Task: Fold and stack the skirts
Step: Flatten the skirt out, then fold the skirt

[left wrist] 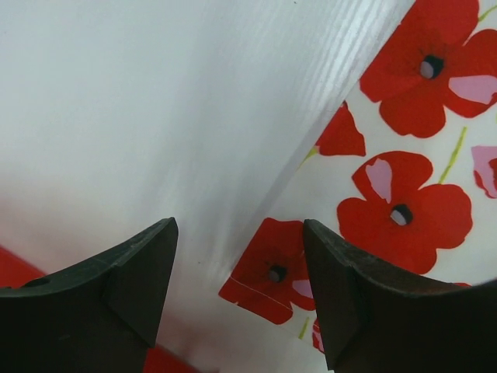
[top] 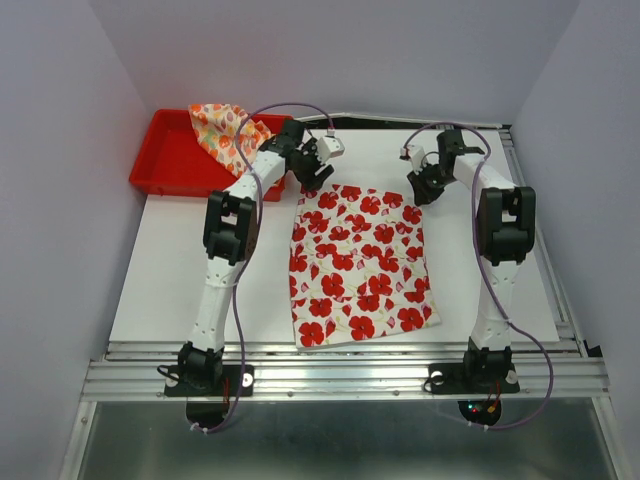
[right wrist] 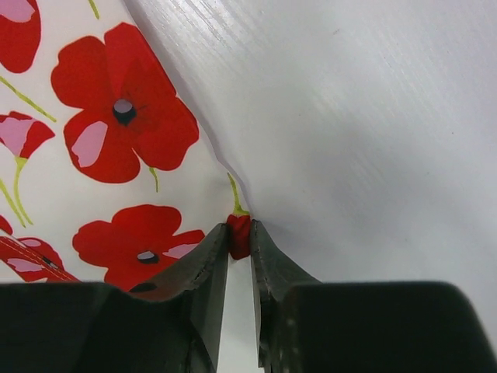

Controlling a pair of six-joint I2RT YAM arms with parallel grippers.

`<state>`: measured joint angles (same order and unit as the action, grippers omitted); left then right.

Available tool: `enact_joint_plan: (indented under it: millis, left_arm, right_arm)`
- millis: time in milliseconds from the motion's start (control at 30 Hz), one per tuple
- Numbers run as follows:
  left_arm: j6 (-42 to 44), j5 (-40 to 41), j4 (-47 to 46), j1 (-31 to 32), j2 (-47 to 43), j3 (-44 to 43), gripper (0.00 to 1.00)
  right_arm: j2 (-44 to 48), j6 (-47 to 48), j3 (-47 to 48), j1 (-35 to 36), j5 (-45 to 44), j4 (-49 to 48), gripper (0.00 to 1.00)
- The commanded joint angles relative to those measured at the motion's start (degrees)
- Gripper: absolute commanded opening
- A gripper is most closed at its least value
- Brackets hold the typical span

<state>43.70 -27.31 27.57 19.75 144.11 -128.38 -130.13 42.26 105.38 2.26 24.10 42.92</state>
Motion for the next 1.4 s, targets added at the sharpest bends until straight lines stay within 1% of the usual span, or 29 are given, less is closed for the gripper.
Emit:
enact_joint_plan:
  millis: [0, 100, 133, 233, 433, 533, 567, 633, 667, 733, 767, 833, 867, 900, 1133, 1300, 1367]
  left_arm:
    - [1.56, 1.29, -0.06, -0.41, 0.11, -4.86, 0.76]
    - [2.7, 1.82, 0.81, -0.41, 0.73, -5.3, 0.73]
    - [3.14, 1.82, 2.03, -0.41, 1.17, -5.83, 0.72]
    - [4.98, 0.6, 4.68, -0.41, 1.43, -5.66, 0.68]
    - [7.27, -1.6, 8.02, -0.41, 1.61, -6.0, 0.62]
    - [7.45, -1.69, 8.9, -0.41, 1.78, -6.18, 0.54]
    - [7.54, -1.69, 8.99, -0.41, 1.78, -6.1, 0.48]
    - [7.45, -1.17, 8.82, -0.41, 1.61, -6.01, 0.39]
    - [6.84, -0.99, 8.03, -0.41, 1.35, -5.92, 0.28]
    - [5.52, 0.41, 6.36, -0.41, 0.82, -5.48, 0.22]
    - [4.91, 0.94, 5.48, -0.41, 0.38, -4.96, 0.17]
    - [3.67, 1.82, 3.2, -0.41, -0.93, -4.17, 0.1]
    - [3.15, 2.43, 1.28, -0.41, -1.46, -3.81, 0.03]
    - [2.62, 2.7, 0.65, -0.41, -1.9, -3.55, 0.01]
    - [1.91, 3.93, -1.03, -0.41, -4.71, -3.55, 0.0]
    - [0.95, 5.6, -2.87, -0.41, -7.17, -1.44, 0.0]
    - [0.51, 6.91, -5.5, -0.41, -9.37, 0.58, 0.0]
  right_arm:
    - [-3.38, 2.47, 1.66, -0.15, 0.07, 2.96, 0.17]
    - [-3.64, 3.0, 2.63, -0.15, -0.1, 3.58, 0.11]
    - [-3.64, 3.0, 2.81, -0.15, -0.36, 3.67, 0.06]
    - [-3.56, 3.35, 3.34, -0.15, -0.72, 4.1, 0.01]
    - [-3.2, 3.44, 4.65, -0.15, -0.54, 5.16, 0.01]
    - [-2.85, 3.18, 5.27, -0.15, -0.37, 5.33, 0.01]
    - [-2.77, 3.09, 5.53, -0.15, -0.19, 5.42, 0.01]
    - [-2.33, 2.83, 5.88, -0.15, -0.02, 5.34, 0.01]
    - [-2.33, 2.31, 6.41, -0.15, -0.1, 5.34, 0.01]
    - [-2.06, 2.04, 7.11, -0.15, -0.28, 5.16, 0.01]
    - [-1.89, 1.78, 7.46, -0.15, -0.54, 5.07, 0.01]
    - [-1.54, 1.51, 8.17, -0.15, -0.89, 4.99, 0.01]
    - [-1.45, 1.16, 8.43, -0.15, -0.98, 4.9, 0.01]
    - [-1.27, 1.16, 8.7, -0.15, -1.24, 4.81, 0.01]
    - [-0.04, 0.98, 9.93, -0.68, -1.42, 4.46, 0.01]
    - [1.71, 0.28, 10.37, -0.68, -1.77, 3.84, 0.01]
    - [2.77, -0.33, 10.98, -1.2, -2.3, 2.88, 0.01]
